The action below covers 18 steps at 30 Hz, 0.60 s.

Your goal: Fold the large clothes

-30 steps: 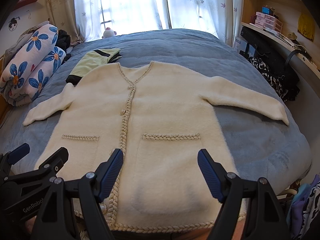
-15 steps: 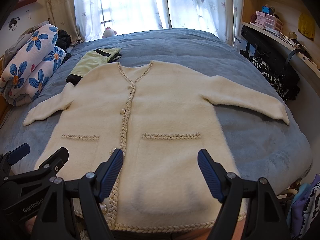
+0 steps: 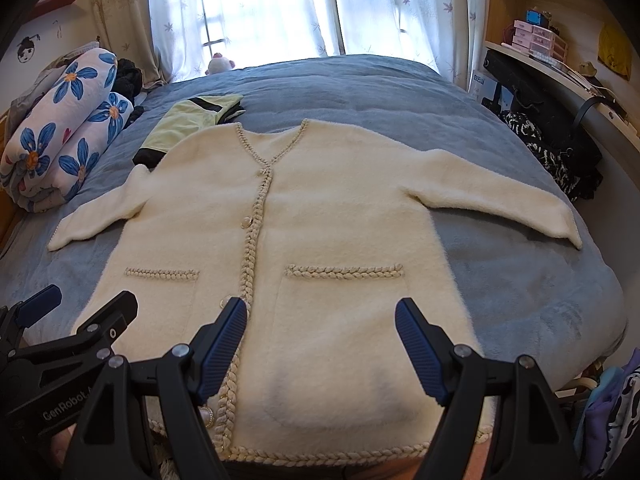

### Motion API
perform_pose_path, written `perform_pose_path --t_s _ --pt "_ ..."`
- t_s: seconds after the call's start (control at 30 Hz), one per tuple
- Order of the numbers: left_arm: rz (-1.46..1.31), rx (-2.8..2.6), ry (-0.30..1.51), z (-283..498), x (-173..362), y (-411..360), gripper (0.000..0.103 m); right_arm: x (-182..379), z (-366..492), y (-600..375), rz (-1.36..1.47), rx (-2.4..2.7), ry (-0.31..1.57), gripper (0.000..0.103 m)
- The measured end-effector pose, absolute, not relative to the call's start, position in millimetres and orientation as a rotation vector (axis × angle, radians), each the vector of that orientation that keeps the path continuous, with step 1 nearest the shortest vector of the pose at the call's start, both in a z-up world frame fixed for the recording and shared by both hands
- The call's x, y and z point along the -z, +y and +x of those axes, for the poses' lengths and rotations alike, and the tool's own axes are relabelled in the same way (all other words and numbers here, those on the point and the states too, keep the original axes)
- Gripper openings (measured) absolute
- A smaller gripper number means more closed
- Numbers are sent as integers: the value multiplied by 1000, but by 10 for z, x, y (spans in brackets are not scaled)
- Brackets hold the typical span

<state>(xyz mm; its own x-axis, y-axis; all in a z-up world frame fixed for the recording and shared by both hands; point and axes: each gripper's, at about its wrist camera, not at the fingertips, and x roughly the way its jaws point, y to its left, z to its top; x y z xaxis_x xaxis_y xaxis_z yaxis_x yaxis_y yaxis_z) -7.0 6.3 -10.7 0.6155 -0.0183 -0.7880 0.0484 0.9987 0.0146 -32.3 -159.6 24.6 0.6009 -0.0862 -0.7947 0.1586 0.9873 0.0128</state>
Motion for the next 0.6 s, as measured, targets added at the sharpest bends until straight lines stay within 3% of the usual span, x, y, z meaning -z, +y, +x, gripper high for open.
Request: perform_pose_path --t_s 0.6 --pt "12 97 968 97 152 -4 97 -211 -334 -1609 107 123 906 77"
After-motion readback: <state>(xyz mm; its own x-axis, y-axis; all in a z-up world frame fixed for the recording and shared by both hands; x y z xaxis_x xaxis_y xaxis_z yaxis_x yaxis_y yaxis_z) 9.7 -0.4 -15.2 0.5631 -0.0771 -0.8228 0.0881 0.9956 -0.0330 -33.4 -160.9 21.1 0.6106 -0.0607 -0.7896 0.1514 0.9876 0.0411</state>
